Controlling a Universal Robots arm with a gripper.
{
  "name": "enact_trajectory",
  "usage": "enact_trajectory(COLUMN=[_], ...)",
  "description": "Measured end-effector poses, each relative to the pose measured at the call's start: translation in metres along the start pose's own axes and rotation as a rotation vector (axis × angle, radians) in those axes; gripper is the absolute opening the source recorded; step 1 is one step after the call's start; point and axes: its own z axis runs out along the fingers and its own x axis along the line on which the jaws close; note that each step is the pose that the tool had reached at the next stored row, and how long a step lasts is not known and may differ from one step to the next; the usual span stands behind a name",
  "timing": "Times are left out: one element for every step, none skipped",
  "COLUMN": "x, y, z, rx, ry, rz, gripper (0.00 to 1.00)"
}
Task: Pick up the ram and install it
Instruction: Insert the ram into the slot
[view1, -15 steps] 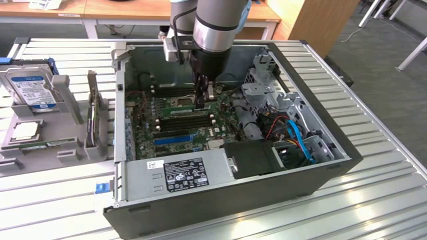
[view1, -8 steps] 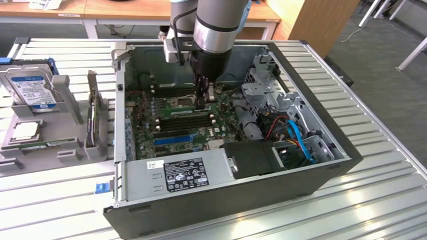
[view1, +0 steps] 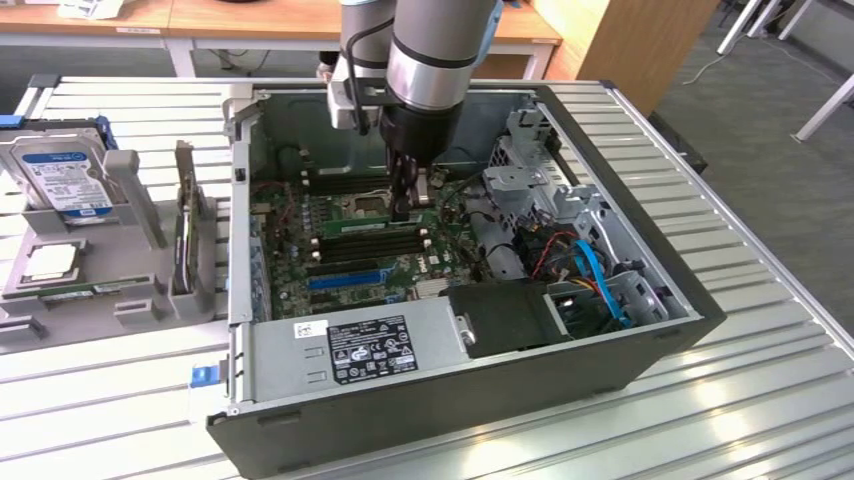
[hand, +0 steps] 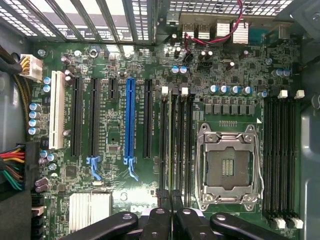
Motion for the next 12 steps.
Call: enact_trajectory(x=[0.0002,0.0004,0.0006,0.0008,0.0009,0.0011,0.0012,0.0013,0.0015,0.0016,0.0017,0.0018], y=[0.0000,0.0000,-0.0001,-0.0001,-0.0001,-0.0002,-0.0002,-0.0002,-0.0003,-0.0003,-0.0003,-0.0003], z=[0.0008,0.0016,0.0024,0.0035,0.0044,0.0053,0.0061,0.0070,0.0077,0.0086,0.0093,0.0100], rx=[0.0000,-0.0001,-0.0001,-0.0001,0.0000,0.0000,0.0000,-0.0001,-0.0001,-0.0001,0.0000,-0.0001], ry=[0.0000,0.0001,0.0002,0.0001,0.0001,0.0001,0.0002,0.0001,0.0002,0.0002,0.0001,0.0002], rz=[0.000,0.000,0.000,0.000,0.000,0.000,0.000,0.000,0.000,0.000,0.000,0.000], gripper=[0.12,0.12,0.12,0.12,0.12,0.12,0.12,0.12,0.12,0.12,0.12,0.12])
